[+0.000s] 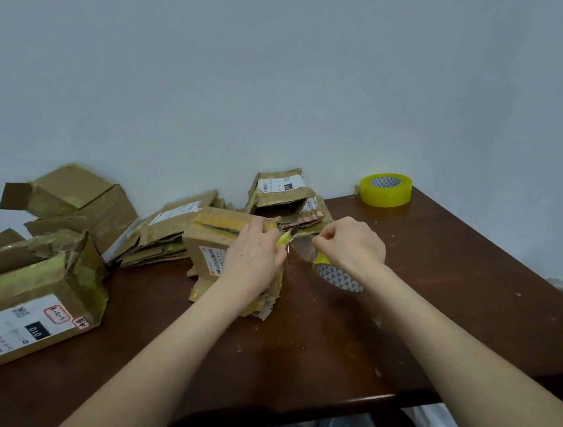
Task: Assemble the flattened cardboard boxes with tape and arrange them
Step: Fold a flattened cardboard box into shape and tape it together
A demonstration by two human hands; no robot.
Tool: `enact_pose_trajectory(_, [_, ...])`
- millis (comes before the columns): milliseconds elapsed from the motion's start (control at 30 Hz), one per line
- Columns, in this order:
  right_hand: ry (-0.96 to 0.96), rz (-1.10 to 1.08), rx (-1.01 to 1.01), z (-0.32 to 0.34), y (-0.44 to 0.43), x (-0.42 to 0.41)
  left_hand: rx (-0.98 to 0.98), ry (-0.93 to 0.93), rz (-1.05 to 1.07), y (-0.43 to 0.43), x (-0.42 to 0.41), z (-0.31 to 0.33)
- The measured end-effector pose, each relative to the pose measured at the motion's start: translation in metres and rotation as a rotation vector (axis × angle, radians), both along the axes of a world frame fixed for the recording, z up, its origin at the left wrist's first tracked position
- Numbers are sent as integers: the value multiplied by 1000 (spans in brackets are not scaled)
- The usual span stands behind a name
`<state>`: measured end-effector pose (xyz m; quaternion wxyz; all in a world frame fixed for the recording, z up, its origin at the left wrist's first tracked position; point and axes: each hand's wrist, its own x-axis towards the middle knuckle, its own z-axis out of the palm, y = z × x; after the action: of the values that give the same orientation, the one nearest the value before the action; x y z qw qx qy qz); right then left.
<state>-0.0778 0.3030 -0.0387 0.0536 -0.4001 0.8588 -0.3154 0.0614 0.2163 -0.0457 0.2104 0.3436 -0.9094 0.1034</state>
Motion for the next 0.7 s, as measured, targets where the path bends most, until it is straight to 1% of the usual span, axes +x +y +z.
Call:
enact_pose_trajectory(100, [-11, -26, -3, -3, -2, -1, -105, 42, -5, 5, 8, 0])
enact_pose_trajectory(200, [-11, -36, -5, -7, -4, 1, -198, -4, 27, 14, 10, 5])
enact_pose_trajectory(300, [-6, -34, -16, -9, -5, 4, -170, -74, 92, 16, 8, 9])
enact_pose_trajectory(400, [16, -38, -23, -9, -4, 6, -116, -101, 128, 14, 7, 6])
enact_pose_trajectory(700, [108, -39, -51, -6, -3, 13, -83, -156, 137, 10, -3, 3])
